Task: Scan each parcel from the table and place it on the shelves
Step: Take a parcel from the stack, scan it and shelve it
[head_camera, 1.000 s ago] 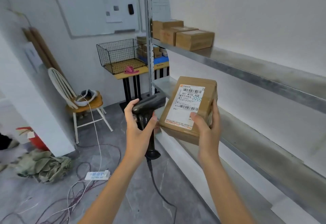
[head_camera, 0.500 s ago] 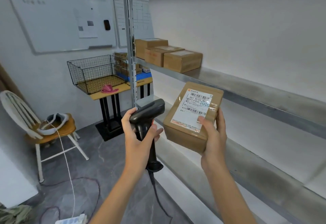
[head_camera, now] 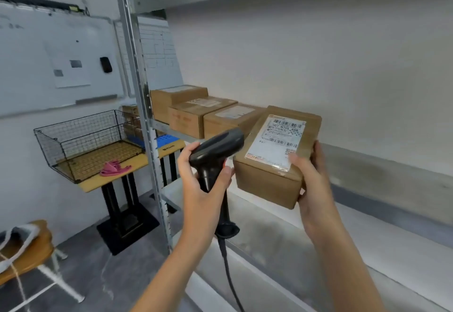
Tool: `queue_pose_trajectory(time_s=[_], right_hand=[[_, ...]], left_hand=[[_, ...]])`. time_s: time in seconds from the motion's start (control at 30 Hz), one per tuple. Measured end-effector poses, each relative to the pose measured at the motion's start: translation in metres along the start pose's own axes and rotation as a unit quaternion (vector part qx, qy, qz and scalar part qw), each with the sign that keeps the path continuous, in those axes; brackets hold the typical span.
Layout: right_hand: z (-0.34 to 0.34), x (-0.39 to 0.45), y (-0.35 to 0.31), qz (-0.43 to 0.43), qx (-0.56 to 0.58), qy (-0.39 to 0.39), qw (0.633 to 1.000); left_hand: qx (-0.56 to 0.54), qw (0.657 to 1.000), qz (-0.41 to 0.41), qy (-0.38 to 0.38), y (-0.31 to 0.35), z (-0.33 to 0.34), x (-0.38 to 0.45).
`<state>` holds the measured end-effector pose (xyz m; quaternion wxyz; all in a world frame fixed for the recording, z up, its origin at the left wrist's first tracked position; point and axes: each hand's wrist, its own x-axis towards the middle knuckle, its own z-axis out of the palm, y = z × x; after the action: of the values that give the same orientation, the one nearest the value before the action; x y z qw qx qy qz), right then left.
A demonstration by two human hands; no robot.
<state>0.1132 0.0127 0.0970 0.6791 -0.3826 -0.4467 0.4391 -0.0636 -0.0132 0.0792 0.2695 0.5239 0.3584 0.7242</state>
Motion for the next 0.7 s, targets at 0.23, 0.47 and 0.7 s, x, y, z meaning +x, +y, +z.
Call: queue_pose_trajectory(time_s=[0.23, 0.47, 0.7], right_hand=[[0.003, 0.054, 0.002, 0.021, -0.209, 0.010, 0.978], [0.017, 0.063, 0.034, -0.073, -0.326, 0.062, 0.940], [0.028, 0.101, 0.046, -0.047, -0.326, 0.091, 0.940]], left_hand=[[-0.020, 1.000, 0.006, -0.012, -0.042, 0.023, 0.059], [-0.045, 0.999, 0.013, -0.020, -0.069, 0.037, 0.080], [-0.090, 0.995, -0.015, -0.041, -0.083, 0.040, 0.123]])
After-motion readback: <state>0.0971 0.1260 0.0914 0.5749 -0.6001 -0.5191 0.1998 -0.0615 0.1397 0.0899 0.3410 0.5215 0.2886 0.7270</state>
